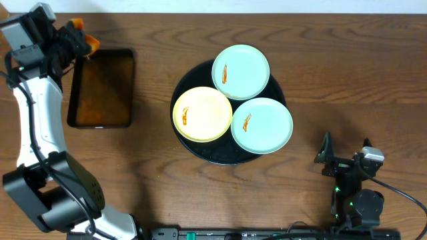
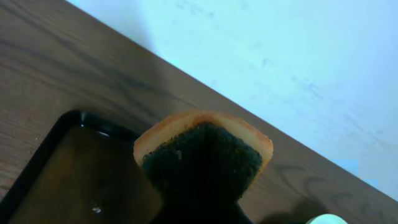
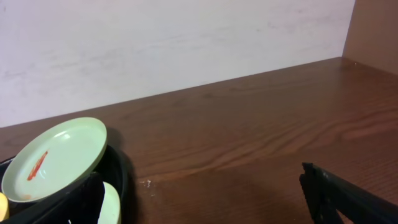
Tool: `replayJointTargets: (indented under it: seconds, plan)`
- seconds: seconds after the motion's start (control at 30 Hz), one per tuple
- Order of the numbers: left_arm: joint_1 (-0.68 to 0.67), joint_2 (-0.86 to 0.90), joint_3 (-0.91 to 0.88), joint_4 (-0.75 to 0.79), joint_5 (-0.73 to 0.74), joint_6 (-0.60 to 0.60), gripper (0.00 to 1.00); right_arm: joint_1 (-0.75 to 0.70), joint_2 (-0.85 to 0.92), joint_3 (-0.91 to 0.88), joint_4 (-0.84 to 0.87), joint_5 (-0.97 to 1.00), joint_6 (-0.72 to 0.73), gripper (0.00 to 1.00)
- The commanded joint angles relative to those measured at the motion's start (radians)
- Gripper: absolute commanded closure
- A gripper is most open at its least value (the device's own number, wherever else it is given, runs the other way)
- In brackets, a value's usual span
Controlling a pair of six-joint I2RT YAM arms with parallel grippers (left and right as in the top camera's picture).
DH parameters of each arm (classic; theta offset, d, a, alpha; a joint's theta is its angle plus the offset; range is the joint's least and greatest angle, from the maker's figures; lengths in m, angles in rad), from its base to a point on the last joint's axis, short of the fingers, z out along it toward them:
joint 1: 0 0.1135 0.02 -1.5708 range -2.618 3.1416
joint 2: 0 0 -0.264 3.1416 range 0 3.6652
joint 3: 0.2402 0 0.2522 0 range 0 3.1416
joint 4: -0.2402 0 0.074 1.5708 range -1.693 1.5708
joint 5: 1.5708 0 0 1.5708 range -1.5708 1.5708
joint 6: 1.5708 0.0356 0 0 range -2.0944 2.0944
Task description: Clean dirty plates on tray and stack at the side
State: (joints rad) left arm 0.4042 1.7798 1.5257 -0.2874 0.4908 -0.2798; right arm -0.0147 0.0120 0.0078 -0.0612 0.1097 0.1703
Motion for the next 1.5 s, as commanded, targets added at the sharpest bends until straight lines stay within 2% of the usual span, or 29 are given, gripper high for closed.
replayJointTargets:
  seconds: [0.0, 0.17, 0.23, 0.33, 0.4, 0.47, 0.6, 0.67, 0.87, 1.07, 1.17, 1.3, 1.47]
  plan:
    - [-0.001, 0.079, 0.005, 0.0, -0.008, 0.024, 0.92, -0.004, -0.005, -0.002, -0.002, 0.01, -0.011, 0.01]
    - [0.002, 0.225, 0.0, -0.019, -0.003, -0.001, 0.93, -0.004, -0.005, -0.002, -0.002, 0.01, -0.011, 0.01]
    - [0.022, 0.269, 0.0, -0.035, 0.061, -0.149, 0.93, -0.004, -0.005, -0.002, -0.002, 0.01, -0.011, 0.01]
    - [0.052, 0.271, 0.0, 0.001, 0.201, -0.284, 0.93, -0.004, -0.005, -0.002, -0.002, 0.01, -0.011, 0.01]
    - [0.093, 0.255, 0.002, 0.098, 0.397, -0.41, 0.92, -0.004, -0.005, -0.002, -0.002, 0.01, -0.011, 0.01]
    - [0.122, 0.244, 0.002, 0.177, 0.498, -0.515, 0.93, -0.004, -0.005, -0.002, -0.002, 0.01, -0.011, 0.01]
    - [0.172, 0.223, 0.002, 0.229, 0.587, -0.83, 0.93, -0.004, -0.005, -0.002, -0.002, 0.01, -0.011, 0.01]
    - [0.187, 0.219, 0.002, 0.229, 0.621, -0.938, 0.93, -0.004, -0.005, -0.002, -0.002, 0.01, -0.011, 0.01]
    - [0.195, 0.219, 0.002, 0.225, 0.689, -1.062, 0.92, -0.004, -0.005, -0.002, -0.002, 0.01, -0.011, 0.01]
    - [0.195, 0.219, 0.002, 0.225, 0.724, -1.341, 0.92, -0.004, -0.005, -0.002, -0.002, 0.01, -0.011, 0.01]
    - [0.195, 0.219, 0.002, 0.225, 0.742, -1.441, 0.92, -0.004, -0.005, -0.002, -0.002, 0.01, -0.011, 0.01]
    - [0.195, 0.219, 0.002, 0.225, 0.752, -1.51, 0.92, -0.004, -0.005, -0.002, -0.002, 0.01, -0.011, 0.01]
    - [0.195, 0.219, 0.002, 0.225, 0.755, -1.521, 0.92, -0.004, -0.005, -0.002, -0.002, 0.01, -0.011, 0.01]
